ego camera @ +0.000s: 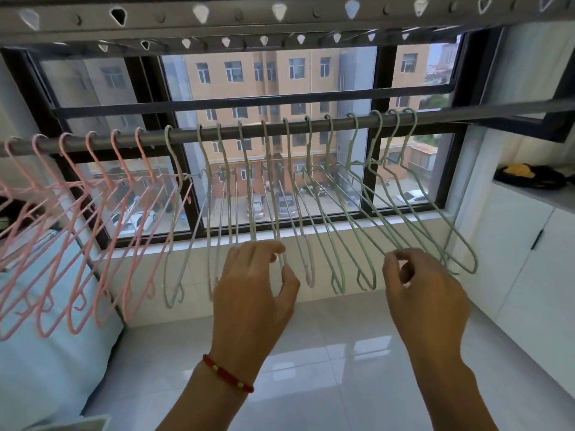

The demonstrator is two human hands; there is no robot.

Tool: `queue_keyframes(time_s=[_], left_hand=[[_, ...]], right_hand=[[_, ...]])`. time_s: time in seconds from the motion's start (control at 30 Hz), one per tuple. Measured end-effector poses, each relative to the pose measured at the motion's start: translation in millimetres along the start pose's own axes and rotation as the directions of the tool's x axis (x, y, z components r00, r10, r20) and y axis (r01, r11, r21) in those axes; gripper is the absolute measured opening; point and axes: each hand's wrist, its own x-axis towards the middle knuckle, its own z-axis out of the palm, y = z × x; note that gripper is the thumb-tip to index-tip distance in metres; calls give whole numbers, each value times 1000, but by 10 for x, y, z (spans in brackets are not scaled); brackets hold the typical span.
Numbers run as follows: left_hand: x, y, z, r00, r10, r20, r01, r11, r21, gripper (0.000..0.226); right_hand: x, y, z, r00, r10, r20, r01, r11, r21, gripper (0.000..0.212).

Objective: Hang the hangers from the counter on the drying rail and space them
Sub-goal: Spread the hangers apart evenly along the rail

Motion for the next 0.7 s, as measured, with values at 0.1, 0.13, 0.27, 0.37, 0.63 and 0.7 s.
queue_keyframes(time_s=[0.1, 0.13, 0.27, 0.37, 0.63, 0.7], left_hand=[[52, 44, 58, 998, 60, 26, -59, 998, -32, 22], [58, 63, 83, 997, 71, 35, -69, 996, -53, 23], [44, 200, 232, 990, 113, 79, -102, 986, -131, 23], [7, 357, 364, 990, 112, 80, -100, 985, -141, 23], [2, 821, 698, 999, 54, 5, -54, 996, 76, 25], [11, 902, 744, 999, 43, -12, -41, 993, 114, 25]], right_hand=[[46, 23, -2, 999, 54, -7, -54, 999, -10, 23], [50, 24, -9, 998, 62, 0, -62, 998, -26, 25], [67, 61, -39, 997, 65, 39, -62, 994, -91, 30], [100, 123, -48, 996, 49, 80, -37, 989, -145, 36], [241, 347, -186, 968, 3, 252, 64, 965, -255, 37], [283, 380, -206, 953, -14, 303, 96, 961, -258, 33]])
